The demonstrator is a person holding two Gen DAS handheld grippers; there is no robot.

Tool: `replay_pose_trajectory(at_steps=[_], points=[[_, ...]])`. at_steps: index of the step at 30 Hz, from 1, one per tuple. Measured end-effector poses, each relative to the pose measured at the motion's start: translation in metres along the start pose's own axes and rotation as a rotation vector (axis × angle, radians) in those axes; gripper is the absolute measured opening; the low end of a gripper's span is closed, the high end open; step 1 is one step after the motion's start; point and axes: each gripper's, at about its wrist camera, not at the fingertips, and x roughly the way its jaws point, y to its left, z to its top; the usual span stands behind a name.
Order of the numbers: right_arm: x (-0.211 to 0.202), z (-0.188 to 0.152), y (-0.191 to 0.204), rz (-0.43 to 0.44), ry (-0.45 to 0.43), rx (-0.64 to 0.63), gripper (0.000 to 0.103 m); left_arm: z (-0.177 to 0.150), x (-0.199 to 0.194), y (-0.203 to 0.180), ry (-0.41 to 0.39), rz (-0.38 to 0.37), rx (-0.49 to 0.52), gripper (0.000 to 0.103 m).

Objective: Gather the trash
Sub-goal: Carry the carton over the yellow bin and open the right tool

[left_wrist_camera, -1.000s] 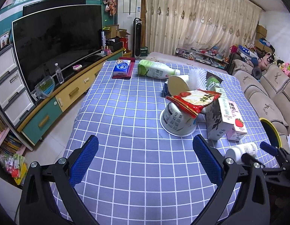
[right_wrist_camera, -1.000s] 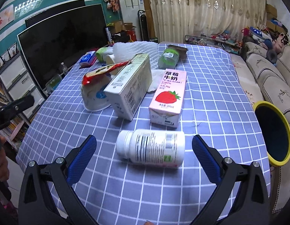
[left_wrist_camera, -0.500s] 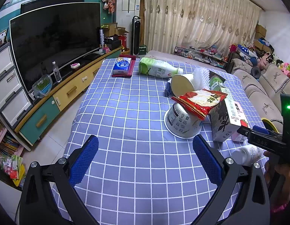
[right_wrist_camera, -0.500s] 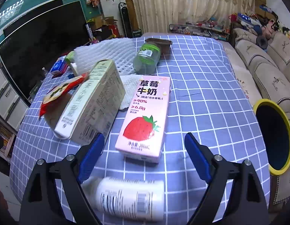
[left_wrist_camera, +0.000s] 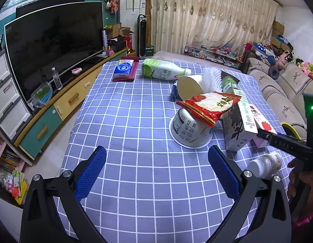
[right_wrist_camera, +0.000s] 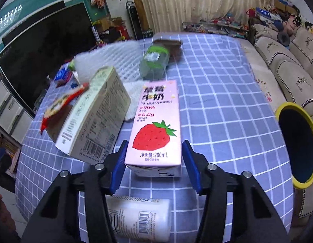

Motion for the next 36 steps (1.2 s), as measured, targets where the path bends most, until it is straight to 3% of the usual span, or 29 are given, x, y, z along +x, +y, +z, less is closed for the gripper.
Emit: replay_pose_trajectory(at_steps=[12, 15, 18, 21, 25, 31, 36], points=[[-0.069, 0.005, -0.029, 0.063, -0.128, 0.052, 0.049, 0.001, -0.007, -0.018, -0.014, -0.024, 0.032, 0.099], [-0.098, 0.006, -0.057, 0.015, -0.180, 0.078, 0.049, 0.003, -0.010, -0.024, -0.023, -0.039, 0.045, 0.099], [-0.118, 0.002, -0.109, -0.109, -0.195, 0.149, 0.050, 0.003, -0.009, -0.032, -0.026, -0.059, 0.058, 0.099], [-0.115, -0.007, -0.166, -0.223, -0.130, 0.227, 0.050, 0.003, -0.006, -0.045, -0.015, -0.081, 0.074, 0.099], [-0.076, -0.019, -0.235, -0.345, 0.044, 0.295, 0.050, 0.002, 0.000, -0.067, 0.010, -0.116, 0.100, 0.099], [-0.012, -0.030, -0.281, -0.391, 0.220, 0.327, 0.051, 0.001, 0.006, -0.095, 0.027, -0.137, 0.145, 0.099], [0.016, -0.033, -0.292, -0.397, 0.287, 0.334, 0.051, 0.003, 0.018, -0.116, 0.063, -0.167, 0.166, 0.099]])
